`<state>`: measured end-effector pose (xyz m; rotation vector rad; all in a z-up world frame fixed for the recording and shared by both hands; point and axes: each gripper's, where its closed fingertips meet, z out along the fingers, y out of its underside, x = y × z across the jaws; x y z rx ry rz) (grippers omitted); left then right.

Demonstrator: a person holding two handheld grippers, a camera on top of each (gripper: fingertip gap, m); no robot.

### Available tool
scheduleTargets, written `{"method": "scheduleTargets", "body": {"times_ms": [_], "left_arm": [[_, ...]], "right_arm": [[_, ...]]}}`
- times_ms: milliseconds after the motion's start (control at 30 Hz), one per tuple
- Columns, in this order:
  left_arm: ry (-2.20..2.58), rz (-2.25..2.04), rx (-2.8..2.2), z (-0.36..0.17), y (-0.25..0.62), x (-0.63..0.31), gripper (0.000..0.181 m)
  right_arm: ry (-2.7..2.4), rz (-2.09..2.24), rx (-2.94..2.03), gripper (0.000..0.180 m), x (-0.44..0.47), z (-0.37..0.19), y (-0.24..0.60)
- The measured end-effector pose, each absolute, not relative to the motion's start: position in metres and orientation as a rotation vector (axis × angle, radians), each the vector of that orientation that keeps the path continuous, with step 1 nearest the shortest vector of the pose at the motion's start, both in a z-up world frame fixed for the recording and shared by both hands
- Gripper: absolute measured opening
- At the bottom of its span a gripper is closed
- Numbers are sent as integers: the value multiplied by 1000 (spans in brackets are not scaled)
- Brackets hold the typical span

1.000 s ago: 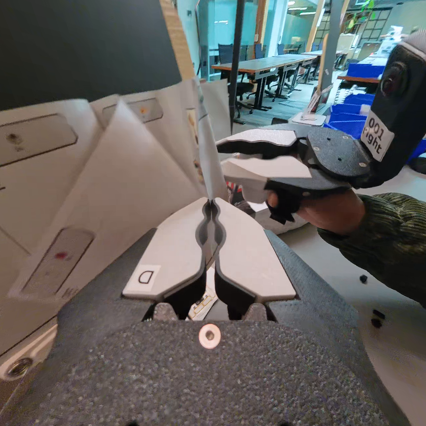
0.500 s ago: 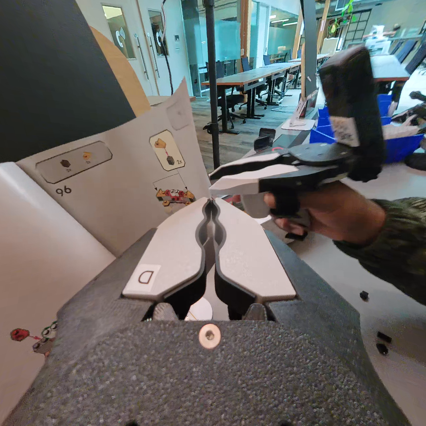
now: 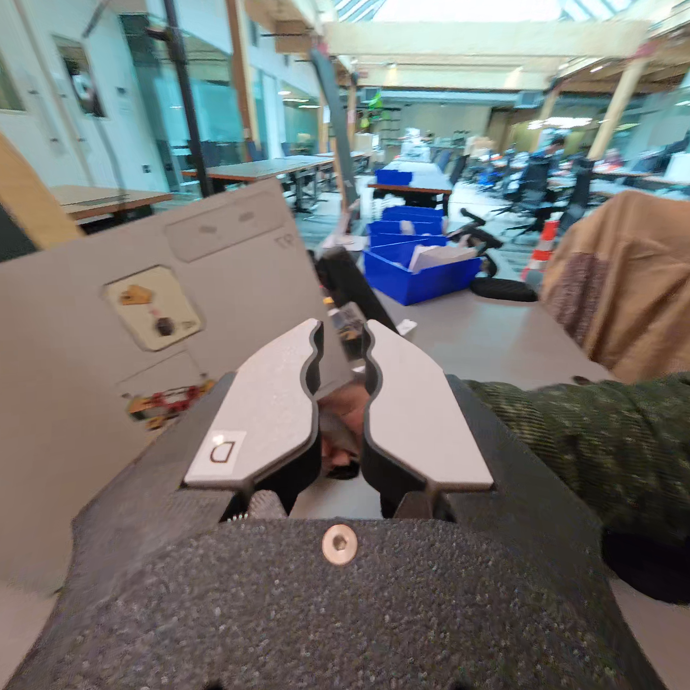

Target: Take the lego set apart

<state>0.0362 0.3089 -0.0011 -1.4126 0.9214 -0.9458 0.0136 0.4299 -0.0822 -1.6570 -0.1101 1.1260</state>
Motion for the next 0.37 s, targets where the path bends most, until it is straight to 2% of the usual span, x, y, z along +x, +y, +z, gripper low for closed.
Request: {"method": "scheduleTargets", "body": {"times_ms": [67,367], "left_arm": [[878,-815,-1475,-5,329,21,14],[870,-71,-1726,-39,401,-30,13]], "right_arm": [[-24,1185,-1619,10,16,-89,428],[190,1305,-1527,12,18,-118,421]]}}
